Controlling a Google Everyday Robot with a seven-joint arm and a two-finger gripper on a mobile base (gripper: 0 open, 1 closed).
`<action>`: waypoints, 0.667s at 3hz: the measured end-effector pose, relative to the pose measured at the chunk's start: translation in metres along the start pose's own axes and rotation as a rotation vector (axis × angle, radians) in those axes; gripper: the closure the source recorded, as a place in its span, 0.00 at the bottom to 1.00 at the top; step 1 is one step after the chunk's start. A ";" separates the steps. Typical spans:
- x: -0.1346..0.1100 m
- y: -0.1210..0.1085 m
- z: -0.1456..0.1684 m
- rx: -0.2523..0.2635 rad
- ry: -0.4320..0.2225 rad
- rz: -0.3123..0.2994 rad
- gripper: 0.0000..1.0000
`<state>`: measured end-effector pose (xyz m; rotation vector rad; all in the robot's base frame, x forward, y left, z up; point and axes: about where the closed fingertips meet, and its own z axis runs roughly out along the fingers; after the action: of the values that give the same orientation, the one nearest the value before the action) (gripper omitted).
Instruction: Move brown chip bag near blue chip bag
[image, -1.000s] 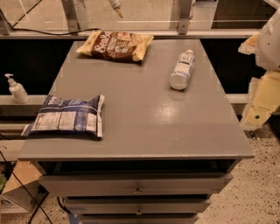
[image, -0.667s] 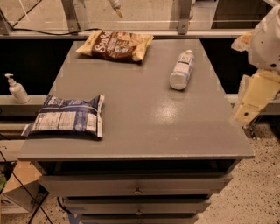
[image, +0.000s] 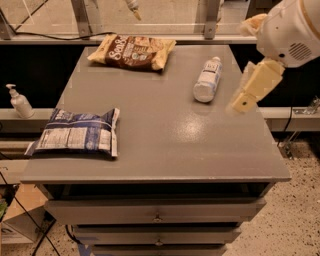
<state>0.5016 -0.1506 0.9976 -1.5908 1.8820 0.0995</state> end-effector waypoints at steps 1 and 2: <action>-0.004 0.000 0.000 0.001 -0.013 0.003 0.00; -0.010 -0.006 0.008 0.013 -0.056 0.036 0.00</action>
Offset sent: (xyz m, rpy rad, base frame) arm 0.0278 0.0210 0.0029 0.1688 -0.0297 -0.0439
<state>0.5105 -0.1403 0.9989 -1.5305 1.8648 0.1457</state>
